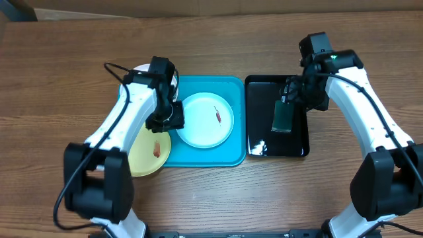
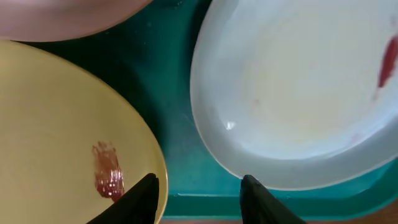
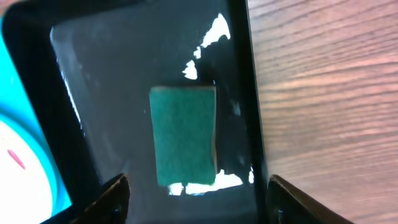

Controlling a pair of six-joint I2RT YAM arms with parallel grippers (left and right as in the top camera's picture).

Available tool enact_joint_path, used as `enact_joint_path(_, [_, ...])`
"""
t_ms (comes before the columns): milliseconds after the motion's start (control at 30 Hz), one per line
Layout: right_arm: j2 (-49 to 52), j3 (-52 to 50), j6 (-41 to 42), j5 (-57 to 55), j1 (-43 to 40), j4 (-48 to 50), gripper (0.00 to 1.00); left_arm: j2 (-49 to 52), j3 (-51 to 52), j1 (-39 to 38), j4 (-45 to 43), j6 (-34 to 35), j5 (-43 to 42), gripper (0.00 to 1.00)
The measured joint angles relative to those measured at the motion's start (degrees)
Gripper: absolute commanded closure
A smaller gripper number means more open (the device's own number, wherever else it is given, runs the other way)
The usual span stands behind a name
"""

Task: Clean dirty plates on tray and stack at the side
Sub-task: 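Reach left gripper to light-blue plate rim, right gripper to sponge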

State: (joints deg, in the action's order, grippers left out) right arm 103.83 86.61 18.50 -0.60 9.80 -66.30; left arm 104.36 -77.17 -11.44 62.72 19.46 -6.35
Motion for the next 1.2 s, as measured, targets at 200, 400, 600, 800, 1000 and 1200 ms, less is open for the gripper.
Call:
enact_joint_path(200, [0.0,-7.3,1.49,-0.39,0.09,8.46,0.32,3.52,0.04,0.0,-1.68,0.13,0.22,0.57])
enact_joint_path(400, [0.0,-13.38,2.1,-1.44,2.23,14.23,0.31,3.69,0.07,0.0,-1.95,0.13,0.2,0.55])
enact_joint_path(600, [0.0,-13.88,2.69,-5.6,6.32,15.39,0.28,3.69,0.07,0.0,-1.92,0.11,0.2,0.54])
enact_joint_path(800, [0.0,-13.88,3.56,-7.8,6.73,16.31,0.26,3.69,0.09,0.0,-3.13,0.13,0.2,0.53])
enact_joint_path(1000, [0.0,-13.88,3.78,-7.23,6.73,16.46,0.26,3.69,0.11,0.0,-6.86,0.11,1.09,0.53])
enact_joint_path(1200, [0.0,-13.88,3.8,-7.1,6.73,16.61,0.26,3.69,0.11,0.0,-8.39,0.15,1.7,0.53])
